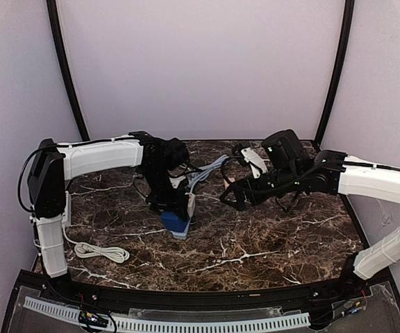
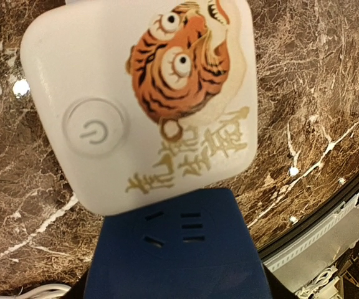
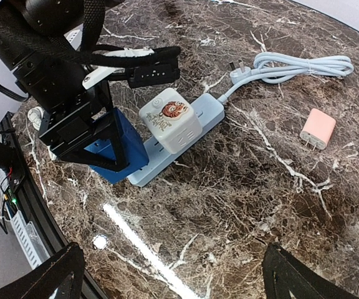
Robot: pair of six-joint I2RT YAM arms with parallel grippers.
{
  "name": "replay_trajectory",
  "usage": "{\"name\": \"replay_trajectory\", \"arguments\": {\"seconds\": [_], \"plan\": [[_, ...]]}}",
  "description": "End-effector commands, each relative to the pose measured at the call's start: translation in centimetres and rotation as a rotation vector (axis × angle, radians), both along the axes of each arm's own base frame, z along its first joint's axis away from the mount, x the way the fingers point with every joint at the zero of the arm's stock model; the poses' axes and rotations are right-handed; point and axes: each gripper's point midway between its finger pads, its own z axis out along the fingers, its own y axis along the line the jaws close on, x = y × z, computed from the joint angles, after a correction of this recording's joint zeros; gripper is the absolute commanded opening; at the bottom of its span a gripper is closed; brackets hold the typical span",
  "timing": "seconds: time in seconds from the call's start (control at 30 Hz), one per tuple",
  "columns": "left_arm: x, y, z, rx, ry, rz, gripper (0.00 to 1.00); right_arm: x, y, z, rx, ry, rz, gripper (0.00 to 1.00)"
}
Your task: Insert the plug
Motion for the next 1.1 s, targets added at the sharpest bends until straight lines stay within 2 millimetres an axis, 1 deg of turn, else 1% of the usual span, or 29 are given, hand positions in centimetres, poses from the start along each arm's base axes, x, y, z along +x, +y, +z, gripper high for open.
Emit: {"name": "replay_trajectory", "arguments": {"seconds": [0.0, 0.1, 0.23, 0.8, 1.07], "plan": [[0.2, -0.4, 0.5, -0.006, -0.003, -0.013, 0.01, 0.4, 0.5, 0.7, 0.022, 0.004, -0.003, 0.98], [0.4, -0.7, 0.5, -0.014, -0.006, -0.011, 0.01, 0.3, 0.4, 0.7, 0.022, 0.006, -0.002, 0.99], [0.5, -0.6, 0.3, -0.004, 0.0, -0.017, 0.01, 0.2, 0.3, 0.6, 0.022, 0.008, -0.004, 0.99], [0.4, 0.4, 0.2, 0.05, -0.005, -0.026, 0.01, 0.1, 0.2, 0.2, 0.005, 0.011, 0.008, 0.99], [0.6, -0.1, -0.2, 0.03, -0.008, -0.009, 0.01, 0.1, 0.3, 0.1, 0.002, 0.01, 0.016, 0.98]]}}
